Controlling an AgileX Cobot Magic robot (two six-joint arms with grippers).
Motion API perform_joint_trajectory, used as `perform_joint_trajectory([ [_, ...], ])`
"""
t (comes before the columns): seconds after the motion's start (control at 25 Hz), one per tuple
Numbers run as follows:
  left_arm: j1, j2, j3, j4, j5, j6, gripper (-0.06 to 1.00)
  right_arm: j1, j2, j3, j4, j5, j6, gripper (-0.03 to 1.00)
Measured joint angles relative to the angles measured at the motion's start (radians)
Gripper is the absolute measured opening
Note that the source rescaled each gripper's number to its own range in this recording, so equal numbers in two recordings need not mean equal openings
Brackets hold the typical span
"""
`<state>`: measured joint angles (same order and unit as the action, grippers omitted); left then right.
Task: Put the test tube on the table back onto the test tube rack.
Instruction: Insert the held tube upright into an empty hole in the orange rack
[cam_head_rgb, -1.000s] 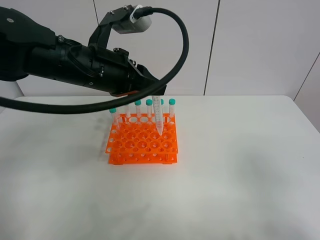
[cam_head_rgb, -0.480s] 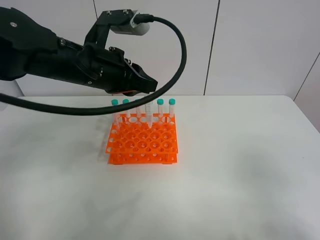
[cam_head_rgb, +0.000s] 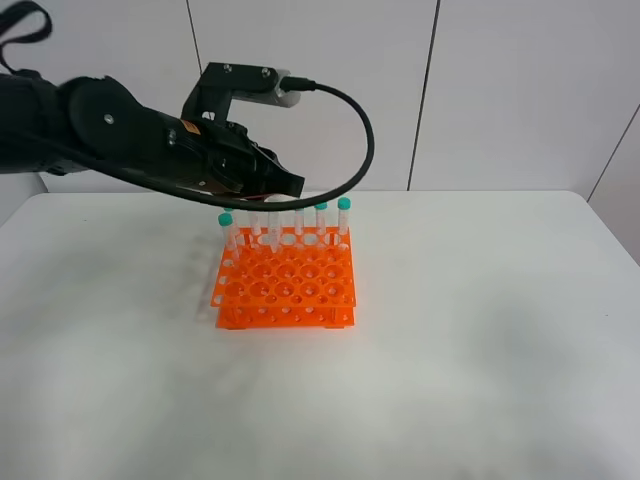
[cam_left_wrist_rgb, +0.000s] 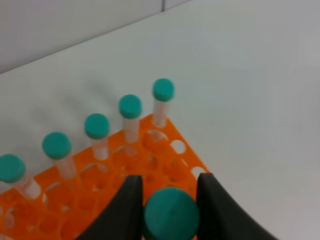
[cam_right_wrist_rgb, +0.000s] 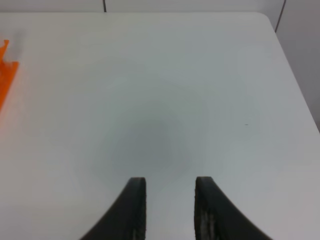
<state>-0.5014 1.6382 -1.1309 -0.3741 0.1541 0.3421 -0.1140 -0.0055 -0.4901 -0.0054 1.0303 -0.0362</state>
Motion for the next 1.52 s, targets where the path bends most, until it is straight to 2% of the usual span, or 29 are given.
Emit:
perform_joint_trajectory([
  [0.2,0.000,0.098,-0.037,0.144,-0.055,-0.170,0.00,0.000,0.000,0.000,0.000,0.000,0.000,0.36],
  [0.32,0.000,0.138,-0.063,0.204,-0.098,-0.235,0.00,0.000,0.000,0.000,0.000,0.000,0.000,0.36],
  [0.52,0.021,0.167,-0.077,0.223,-0.126,-0.259,0.00,0.000,0.000,0.000,0.000,0.000,0.000,0.36],
  [0.72,0.083,0.170,-0.077,0.254,-0.135,-0.325,0.00,0.000,0.000,0.000,0.000,0.000,0.000,0.36],
  [0.88,0.108,0.170,-0.077,0.257,-0.136,-0.332,0.00,0.000,0.000,0.000,0.000,0.000,0.000,0.36],
  [1.52,0.134,0.207,-0.077,0.258,-0.146,-0.332,0.00,0.000,0.000,0.000,0.000,0.000,0.000,0.36],
])
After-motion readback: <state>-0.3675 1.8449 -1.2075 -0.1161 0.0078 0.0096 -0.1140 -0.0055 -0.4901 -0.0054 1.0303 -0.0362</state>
